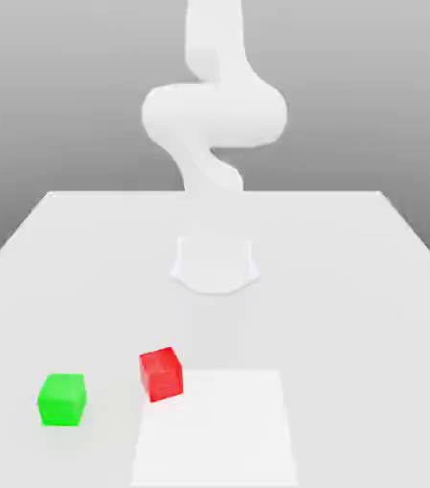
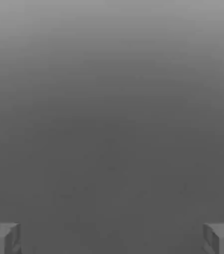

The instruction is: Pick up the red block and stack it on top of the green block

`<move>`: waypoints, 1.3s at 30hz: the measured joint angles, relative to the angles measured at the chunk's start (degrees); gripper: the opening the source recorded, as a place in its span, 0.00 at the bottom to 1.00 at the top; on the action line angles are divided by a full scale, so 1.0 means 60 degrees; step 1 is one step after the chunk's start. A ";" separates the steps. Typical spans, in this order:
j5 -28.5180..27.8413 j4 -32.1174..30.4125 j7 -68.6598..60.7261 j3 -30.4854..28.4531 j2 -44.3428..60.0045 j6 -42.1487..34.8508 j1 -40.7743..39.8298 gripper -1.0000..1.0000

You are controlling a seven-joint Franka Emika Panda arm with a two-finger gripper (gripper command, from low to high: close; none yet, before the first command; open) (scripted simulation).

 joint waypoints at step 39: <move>-0.0067 -0.5032 -0.5528 -0.1325 0.6668 0.4804 -0.0711 0.00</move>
